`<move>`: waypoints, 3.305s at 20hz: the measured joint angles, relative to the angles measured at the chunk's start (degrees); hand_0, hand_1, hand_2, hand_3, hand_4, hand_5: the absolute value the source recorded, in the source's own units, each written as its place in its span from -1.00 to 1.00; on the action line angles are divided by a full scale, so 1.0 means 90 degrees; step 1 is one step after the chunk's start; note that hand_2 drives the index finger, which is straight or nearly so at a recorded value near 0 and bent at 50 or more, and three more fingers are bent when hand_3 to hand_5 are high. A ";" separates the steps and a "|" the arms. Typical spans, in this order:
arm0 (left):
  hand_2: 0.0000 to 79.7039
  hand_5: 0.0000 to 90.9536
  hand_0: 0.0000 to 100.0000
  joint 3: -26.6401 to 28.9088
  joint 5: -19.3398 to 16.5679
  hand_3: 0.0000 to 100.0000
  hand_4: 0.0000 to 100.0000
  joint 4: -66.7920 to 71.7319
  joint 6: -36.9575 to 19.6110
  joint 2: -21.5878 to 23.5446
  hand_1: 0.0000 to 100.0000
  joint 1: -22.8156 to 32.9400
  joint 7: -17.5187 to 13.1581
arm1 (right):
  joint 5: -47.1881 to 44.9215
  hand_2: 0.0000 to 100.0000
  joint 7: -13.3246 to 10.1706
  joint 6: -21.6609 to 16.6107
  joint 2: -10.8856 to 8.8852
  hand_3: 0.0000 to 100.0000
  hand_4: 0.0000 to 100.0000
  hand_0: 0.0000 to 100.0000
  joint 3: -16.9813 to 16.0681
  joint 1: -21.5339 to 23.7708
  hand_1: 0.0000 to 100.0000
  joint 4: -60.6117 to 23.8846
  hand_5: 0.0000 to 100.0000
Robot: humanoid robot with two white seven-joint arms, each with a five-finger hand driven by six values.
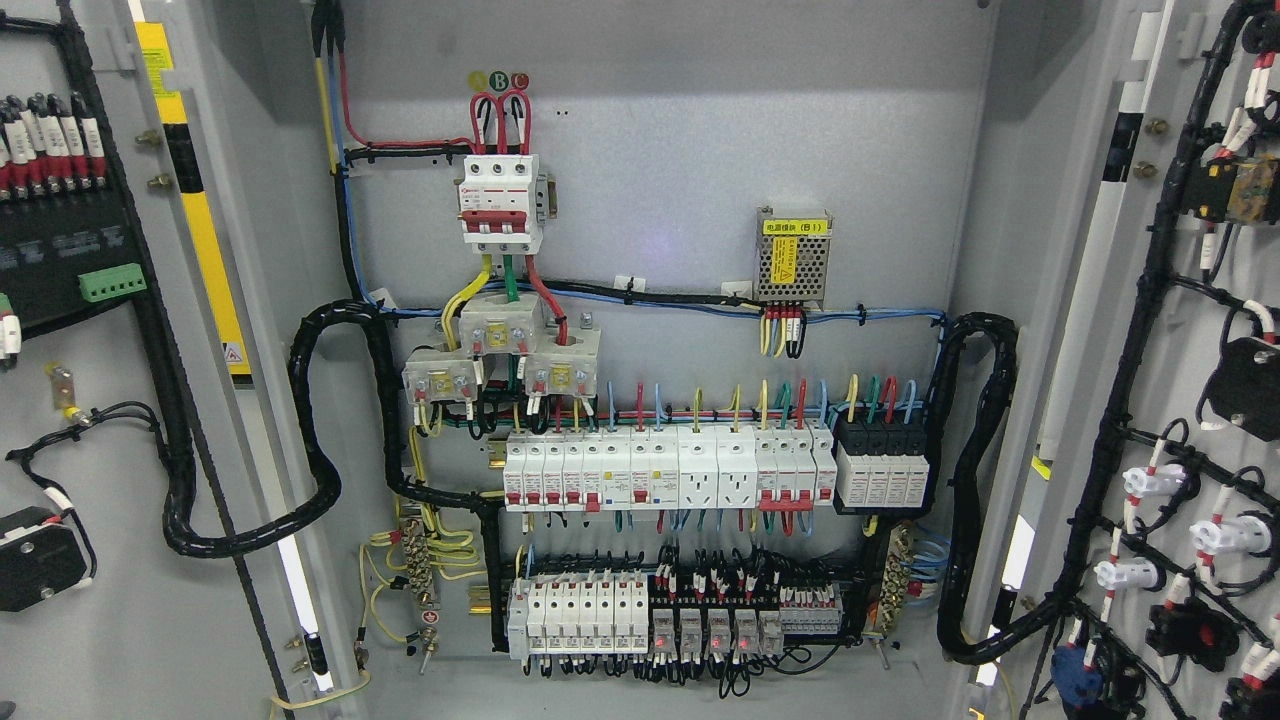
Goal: Open door with both hands
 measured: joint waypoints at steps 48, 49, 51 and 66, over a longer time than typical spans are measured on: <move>-1.00 -1.00 -0.76 -0.3016 -0.3291 -1.00 -1.00 0.3096 -0.0060 -0.2453 0.11 -0.0597 0.2628 | 0.2422 -0.92 0.0071 0.0094 0.0132 -1.00 -1.00 -1.00 0.2798 -0.0570 0.00 0.5249 -1.00; -1.00 -1.00 -0.76 -0.3068 -0.3308 -1.00 -1.00 0.3572 -0.0061 -0.2541 0.11 -0.0757 0.2501 | 0.2434 -0.92 0.0037 0.0098 0.0184 -1.00 -1.00 -1.00 0.2829 -0.0582 0.00 0.5578 -1.00; -1.00 -1.00 -0.76 -0.3146 -0.3335 -1.00 -1.00 0.4417 -0.0076 -0.2676 0.11 -0.0951 0.2248 | 0.2456 -0.92 0.0014 0.0127 0.0280 -1.00 -1.00 -1.00 0.2888 -0.0633 0.00 0.6252 -1.00; -1.00 -1.00 -0.76 -0.3746 -0.3400 -1.00 -1.00 0.8514 0.0196 -0.3188 0.11 -0.1179 0.3069 | 0.2994 -0.92 -0.1869 0.3149 0.0772 -1.00 -1.00 -1.00 0.3091 -0.1679 0.00 1.0043 -1.00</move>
